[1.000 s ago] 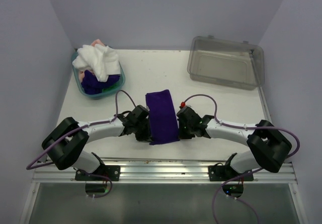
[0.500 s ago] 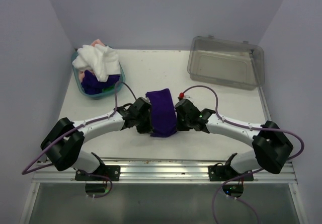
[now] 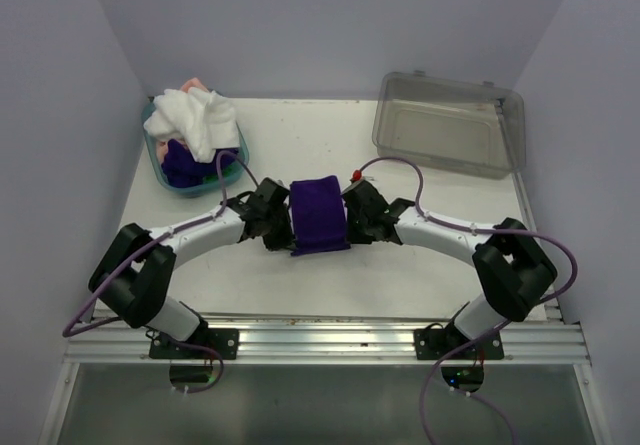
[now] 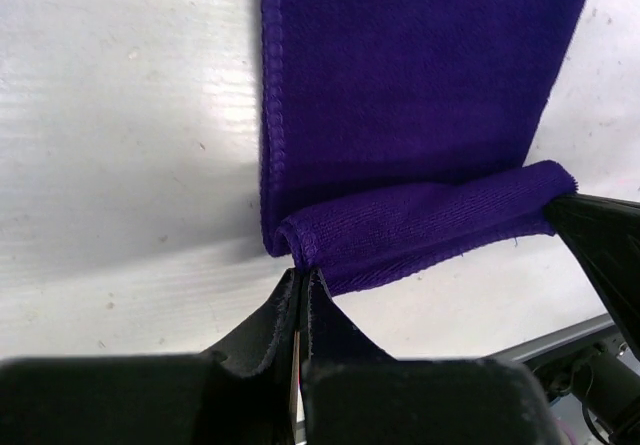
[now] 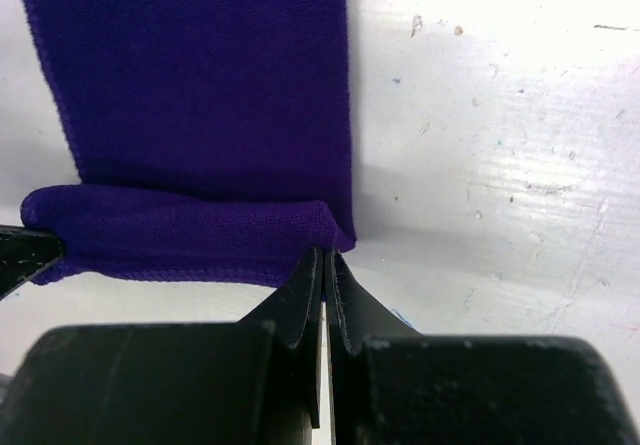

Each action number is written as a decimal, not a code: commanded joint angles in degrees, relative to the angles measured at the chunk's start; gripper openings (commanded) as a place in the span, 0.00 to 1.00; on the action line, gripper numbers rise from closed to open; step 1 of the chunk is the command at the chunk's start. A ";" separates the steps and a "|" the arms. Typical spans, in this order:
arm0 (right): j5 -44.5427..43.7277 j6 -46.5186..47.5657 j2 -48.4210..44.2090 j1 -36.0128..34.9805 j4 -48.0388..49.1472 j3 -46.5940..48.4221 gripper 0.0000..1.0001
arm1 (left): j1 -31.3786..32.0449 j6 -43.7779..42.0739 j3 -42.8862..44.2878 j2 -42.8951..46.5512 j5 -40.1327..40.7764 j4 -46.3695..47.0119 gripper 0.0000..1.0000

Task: Roll the towels
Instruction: Fold the towel

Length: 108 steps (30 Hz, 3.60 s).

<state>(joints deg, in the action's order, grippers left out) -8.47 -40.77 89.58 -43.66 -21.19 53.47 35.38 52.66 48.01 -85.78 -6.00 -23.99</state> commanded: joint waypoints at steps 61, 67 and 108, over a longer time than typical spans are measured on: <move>-1.28 14.65 5.96 -7.32 -5.79 12.63 0.08 | -2.15 -4.94 0.68 10.19 5.74 -7.38 0.51; 4.25 35.13 3.23 -7.32 -3.95 12.09 0.22 | -6.54 -7.05 1.47 13.09 4.77 -9.32 0.51; 5.31 14.31 5.87 -8.99 0.46 12.35 0.24 | -13.49 -11.53 -4.75 16.17 -3.20 -6.25 0.51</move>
<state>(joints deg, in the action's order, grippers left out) -1.98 -25.43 100.33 -52.56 -18.63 62.11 22.44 42.39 43.48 -70.89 -6.09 -32.38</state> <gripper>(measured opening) 0.239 0.510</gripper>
